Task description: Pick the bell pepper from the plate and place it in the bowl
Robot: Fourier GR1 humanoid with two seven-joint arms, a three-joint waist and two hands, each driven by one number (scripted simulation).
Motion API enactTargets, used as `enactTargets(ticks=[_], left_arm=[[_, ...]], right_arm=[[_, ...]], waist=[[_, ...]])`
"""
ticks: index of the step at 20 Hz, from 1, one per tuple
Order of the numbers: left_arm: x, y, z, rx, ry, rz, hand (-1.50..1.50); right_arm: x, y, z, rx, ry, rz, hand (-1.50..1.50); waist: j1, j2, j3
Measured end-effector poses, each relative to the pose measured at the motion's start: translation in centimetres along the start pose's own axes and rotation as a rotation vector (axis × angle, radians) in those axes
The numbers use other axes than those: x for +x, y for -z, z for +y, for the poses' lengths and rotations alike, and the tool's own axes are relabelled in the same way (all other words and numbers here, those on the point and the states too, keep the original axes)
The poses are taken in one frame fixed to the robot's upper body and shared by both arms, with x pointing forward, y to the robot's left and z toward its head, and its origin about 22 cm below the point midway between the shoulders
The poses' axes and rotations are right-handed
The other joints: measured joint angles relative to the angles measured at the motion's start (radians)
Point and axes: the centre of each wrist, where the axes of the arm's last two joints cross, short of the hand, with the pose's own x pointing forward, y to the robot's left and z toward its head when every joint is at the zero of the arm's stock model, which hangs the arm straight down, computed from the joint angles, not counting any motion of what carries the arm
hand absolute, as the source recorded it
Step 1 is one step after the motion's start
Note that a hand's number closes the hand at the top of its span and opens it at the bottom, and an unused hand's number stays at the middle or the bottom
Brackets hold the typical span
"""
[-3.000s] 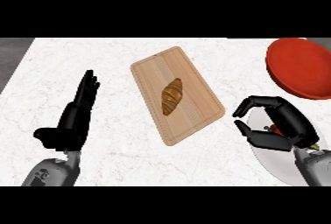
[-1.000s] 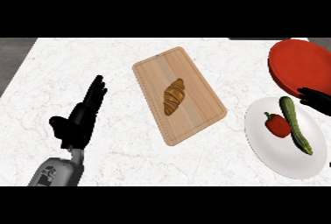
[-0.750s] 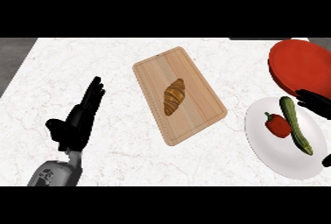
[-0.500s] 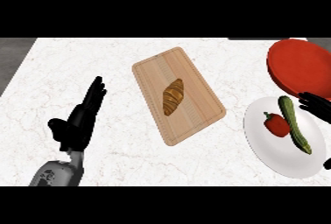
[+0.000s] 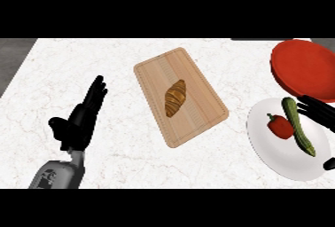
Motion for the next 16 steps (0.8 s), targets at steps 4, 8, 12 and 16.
enactTargets(ticks=[4, 8, 12, 16], left_arm=[[0.1, -0.5, -1.0, -0.003, 0.002, -0.001, 0.0], [0.0, -0.8, -0.8, 0.001, -0.004, 0.001, 0.0], [-0.2, -0.7, -0.3, -0.002, -0.011, 0.005, 0.0], [0.4, -0.4, -0.1, -0.002, -0.009, -0.001, 0.0]], right_arm=[[-1.1, 1.0, 1.0, 0.016, 0.027, 0.01, -1.5], [-2.1, 1.3, 1.8, 0.021, 0.043, 0.017, -1.5], [-3.1, 2.5, 2.7, 0.021, 0.043, 0.02, -1.5], [-3.5, 2.8, 2.8, 0.0, -0.021, 0.045, -1.5]], waist=[[0.002, 0.0, 0.0], [0.001, -0.001, 0.0], [0.002, 0.0, 0.0], [0.002, -0.001, -0.001]])
